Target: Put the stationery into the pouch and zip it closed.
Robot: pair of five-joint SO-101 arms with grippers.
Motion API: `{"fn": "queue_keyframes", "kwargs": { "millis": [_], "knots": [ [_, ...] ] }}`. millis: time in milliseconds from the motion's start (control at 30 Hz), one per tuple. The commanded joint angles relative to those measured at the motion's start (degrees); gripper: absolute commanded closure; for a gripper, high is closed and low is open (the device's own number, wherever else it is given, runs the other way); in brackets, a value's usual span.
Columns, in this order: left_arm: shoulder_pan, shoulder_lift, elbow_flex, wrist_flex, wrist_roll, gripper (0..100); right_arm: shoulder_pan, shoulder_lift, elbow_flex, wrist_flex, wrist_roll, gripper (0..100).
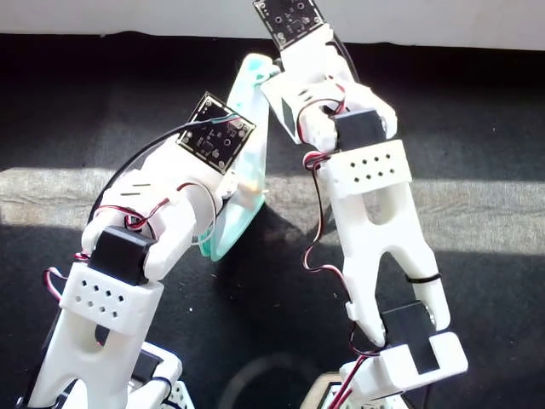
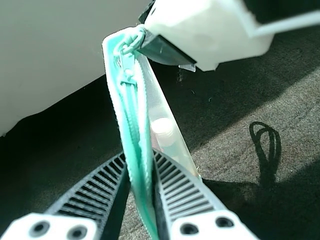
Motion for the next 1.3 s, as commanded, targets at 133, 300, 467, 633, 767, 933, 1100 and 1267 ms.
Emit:
{"fn": "queue_keyframes", "kwargs": {
  "millis": [133, 300, 467, 633, 767, 933, 1100, 1267],
  "knots": [
    [-1.4, -3.9, 0.7, 3.3, 1.6, 99, 16.8, 6.5, -0.1, -2.6, 0.0, 99.3],
    [-1.4, -3.9, 0.7, 3.3, 1.6, 99, 16.9, 8.1, -0.1, -2.9, 0.0, 99.3],
    [-1.4, -4.1, 0.6, 3.4, 1.6, 99, 18.2, 10.4, -1.8, -2.4, 0.5, 99.3],
    [-1.1, -8.7, 1.0, 4.7, 1.6, 99, 19.0, 10.4, -3.3, -2.1, 0.5, 99.3],
    [-1.1, -10.2, 2.4, 4.6, 1.6, 99, 18.4, 10.3, -4.8, 2.9, 0.4, 99.3],
    [-1.4, -10.3, 3.1, 4.7, 1.6, 99, 18.6, 10.3, -9.0, 7.5, 0.4, 99.3],
    [-1.5, -12.0, 3.1, 4.7, 1.6, 99, 18.6, 10.2, -17.0, 14.3, 0.6, 99.3],
    [-1.5, -17.3, 3.5, 7.5, 1.6, 99, 18.9, 10.6, -20.9, 15.9, 0.9, 99.3]
  ]
}}
